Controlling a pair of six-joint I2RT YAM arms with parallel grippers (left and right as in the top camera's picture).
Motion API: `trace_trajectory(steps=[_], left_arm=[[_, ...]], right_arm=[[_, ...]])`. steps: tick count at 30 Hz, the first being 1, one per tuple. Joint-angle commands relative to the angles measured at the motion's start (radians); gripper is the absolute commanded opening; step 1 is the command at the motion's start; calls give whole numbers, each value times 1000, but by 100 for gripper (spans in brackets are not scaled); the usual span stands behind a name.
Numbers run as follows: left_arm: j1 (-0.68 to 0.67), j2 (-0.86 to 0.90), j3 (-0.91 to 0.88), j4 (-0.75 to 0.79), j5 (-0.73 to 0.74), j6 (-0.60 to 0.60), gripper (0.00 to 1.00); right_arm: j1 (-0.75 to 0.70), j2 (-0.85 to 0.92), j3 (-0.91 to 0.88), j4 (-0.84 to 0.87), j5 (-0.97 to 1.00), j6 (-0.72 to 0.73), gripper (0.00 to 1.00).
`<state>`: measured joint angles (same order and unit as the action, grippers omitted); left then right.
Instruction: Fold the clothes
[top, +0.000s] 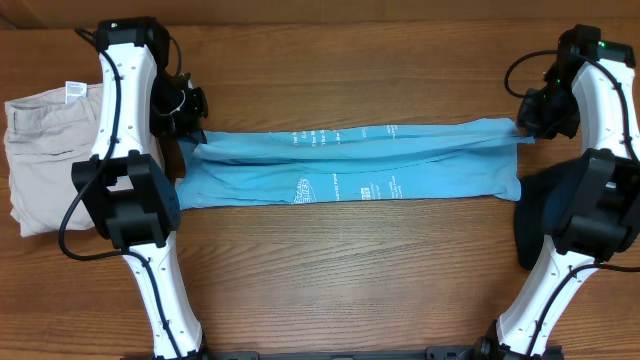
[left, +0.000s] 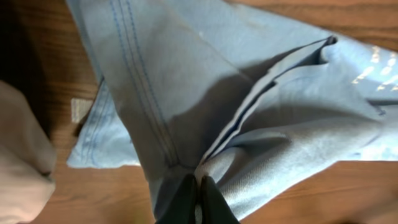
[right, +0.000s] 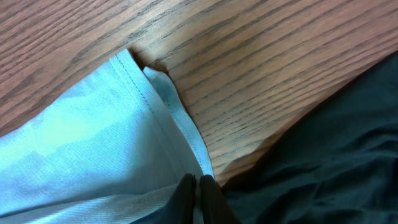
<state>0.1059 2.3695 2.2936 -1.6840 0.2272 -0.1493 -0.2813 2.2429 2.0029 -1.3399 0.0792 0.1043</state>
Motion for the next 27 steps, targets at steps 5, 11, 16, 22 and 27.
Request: trace_trajectory(steps=[5,11,16,22,27], left_arm=[[0,-32,-42,7,-125,8,4],[0,-32,-178,48,-126,16,4],[0,-32,-263,72,-126,16,4],[-2,-32,-329,77,-127,24,4],[-2,-32,-335,76,-126,39,26]], right_arm=[[-8,-21,-1,-2,17,0,5],[-8,-21,-1,-24,17,0,5],[-8,-21,-1,-28,17,0,5],[-8,-21,-1,-32,18,0,5],[-8,-21,-1,-44,18,0,11]])
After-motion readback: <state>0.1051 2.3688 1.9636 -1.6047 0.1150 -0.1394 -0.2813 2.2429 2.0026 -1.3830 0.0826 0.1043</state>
